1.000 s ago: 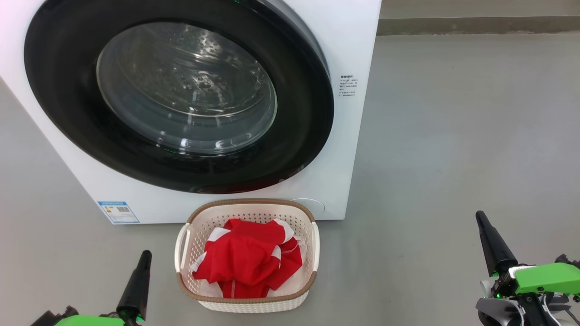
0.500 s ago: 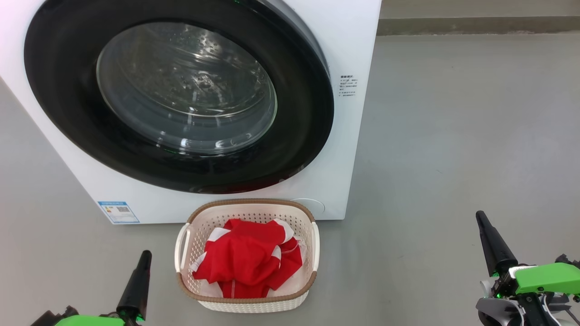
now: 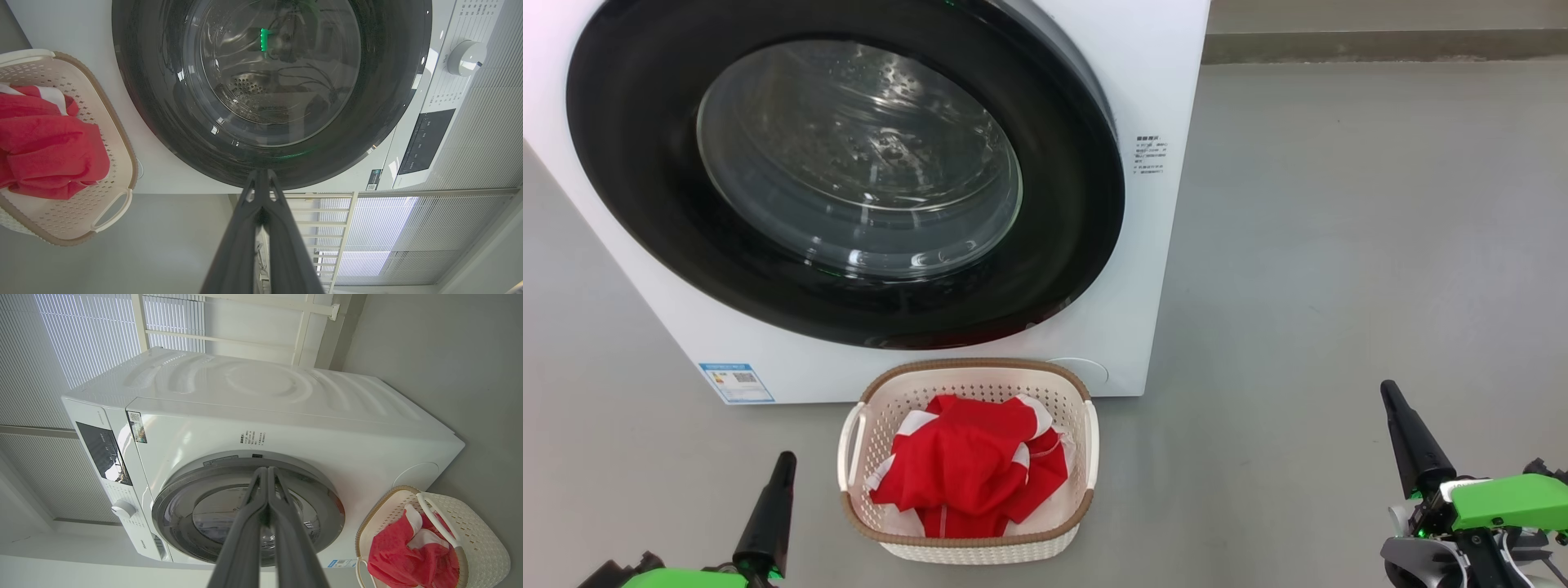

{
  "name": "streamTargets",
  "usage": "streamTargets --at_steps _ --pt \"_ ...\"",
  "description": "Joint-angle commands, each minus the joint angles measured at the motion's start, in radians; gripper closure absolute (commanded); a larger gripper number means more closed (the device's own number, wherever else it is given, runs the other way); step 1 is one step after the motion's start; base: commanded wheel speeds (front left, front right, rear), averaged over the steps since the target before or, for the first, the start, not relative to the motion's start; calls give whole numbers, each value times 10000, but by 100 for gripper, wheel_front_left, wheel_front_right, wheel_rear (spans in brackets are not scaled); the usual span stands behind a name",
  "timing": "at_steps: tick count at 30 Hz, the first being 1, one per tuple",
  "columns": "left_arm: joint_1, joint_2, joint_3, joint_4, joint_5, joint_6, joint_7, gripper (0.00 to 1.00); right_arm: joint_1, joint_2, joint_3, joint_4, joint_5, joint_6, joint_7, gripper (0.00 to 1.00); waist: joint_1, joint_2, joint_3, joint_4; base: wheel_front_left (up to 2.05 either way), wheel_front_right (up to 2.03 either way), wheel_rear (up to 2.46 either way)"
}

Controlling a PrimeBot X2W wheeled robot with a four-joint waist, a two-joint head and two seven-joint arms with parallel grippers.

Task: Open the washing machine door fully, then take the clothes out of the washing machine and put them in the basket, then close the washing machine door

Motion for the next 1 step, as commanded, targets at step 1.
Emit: streamTargets --at_steps 1 --pt "-419 175 364 -276 -58 -69 82 100 -425 -126 155 -290 -20 -6 73 100 -1 0 0 0 0 0 0"
